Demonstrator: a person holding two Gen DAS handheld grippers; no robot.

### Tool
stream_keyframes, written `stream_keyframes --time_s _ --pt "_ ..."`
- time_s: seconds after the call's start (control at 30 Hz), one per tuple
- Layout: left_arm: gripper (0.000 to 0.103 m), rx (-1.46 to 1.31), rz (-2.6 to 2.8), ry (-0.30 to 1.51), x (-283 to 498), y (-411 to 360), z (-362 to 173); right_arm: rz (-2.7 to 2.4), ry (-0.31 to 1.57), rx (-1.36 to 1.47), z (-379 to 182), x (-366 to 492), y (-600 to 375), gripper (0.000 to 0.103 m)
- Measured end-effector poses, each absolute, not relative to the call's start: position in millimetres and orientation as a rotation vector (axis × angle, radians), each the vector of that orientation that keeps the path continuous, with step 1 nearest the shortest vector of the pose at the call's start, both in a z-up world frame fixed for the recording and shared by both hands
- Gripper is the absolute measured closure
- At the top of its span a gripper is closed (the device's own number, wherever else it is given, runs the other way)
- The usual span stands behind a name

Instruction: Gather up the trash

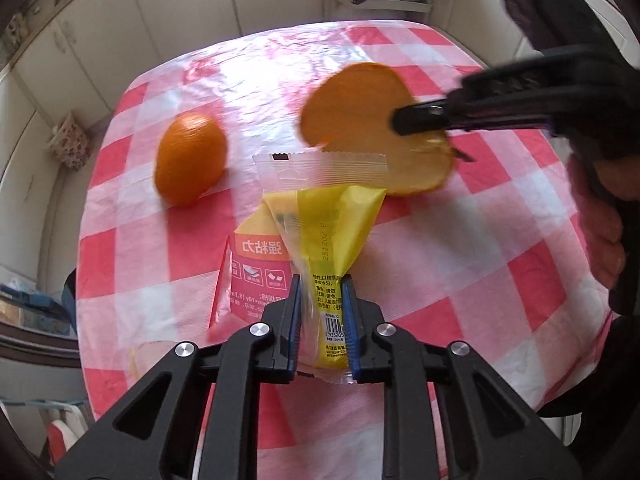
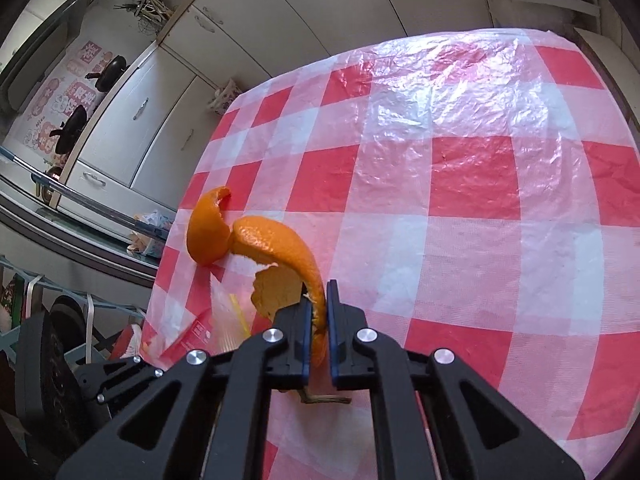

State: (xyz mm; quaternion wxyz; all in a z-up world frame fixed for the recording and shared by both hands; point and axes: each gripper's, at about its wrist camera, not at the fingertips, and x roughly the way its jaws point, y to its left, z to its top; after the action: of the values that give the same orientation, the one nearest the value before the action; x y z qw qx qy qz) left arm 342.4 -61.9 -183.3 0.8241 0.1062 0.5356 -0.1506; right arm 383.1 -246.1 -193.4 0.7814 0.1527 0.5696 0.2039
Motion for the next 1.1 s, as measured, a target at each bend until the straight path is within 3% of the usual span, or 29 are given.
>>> stream_keyframes --time_s 0.2,0.27,0.33,0.37,0.43,0.7,0.97,1.1 --pt "0.086 0.134 -0.317 1.15 337.3 -34.6 -173.6 0.421 1.238 0.235 -186.0 375.4 -258.7 0.096" --pt "0.08 0.11 -0.305 1.153 336.1 -28.1 -171.5 0.437 1.269 0.199 -187.7 372.6 -260.4 0.096" --pt "0.065 0.104 -0.288 1.151 336.9 -24.9 -171.3 0.438 1.281 0.179 -188.8 370.1 -261.4 0.09" --pt "0.062 0.106 -0.282 1.149 337.5 -24.3 -171.3 0.432 1.277 0.173 -189.2 368.8 -261.5 0.084" --pt "0.053 0.111 -0.267 1.149 337.7 -23.2 -172.2 0.41 1.263 0.164 -190.6 369.4 -261.2 0.059" --pt "0.038 0.092 -0.17 1.153 349.6 -5.2 -176.6 0.343 1.226 0.201 -198.3 373.1 -266.1 0.053" --pt "0.034 0.143 -0.136 1.211 353.5 -10.0 -195.7 0.325 1.183 0.136 -196.8 373.2 -258.0 0.053" --pt "0.063 0.136 -0.184 1.205 348.5 -13.0 -192.4 0.392 1.216 0.133 -200.3 368.8 -249.9 0.089"
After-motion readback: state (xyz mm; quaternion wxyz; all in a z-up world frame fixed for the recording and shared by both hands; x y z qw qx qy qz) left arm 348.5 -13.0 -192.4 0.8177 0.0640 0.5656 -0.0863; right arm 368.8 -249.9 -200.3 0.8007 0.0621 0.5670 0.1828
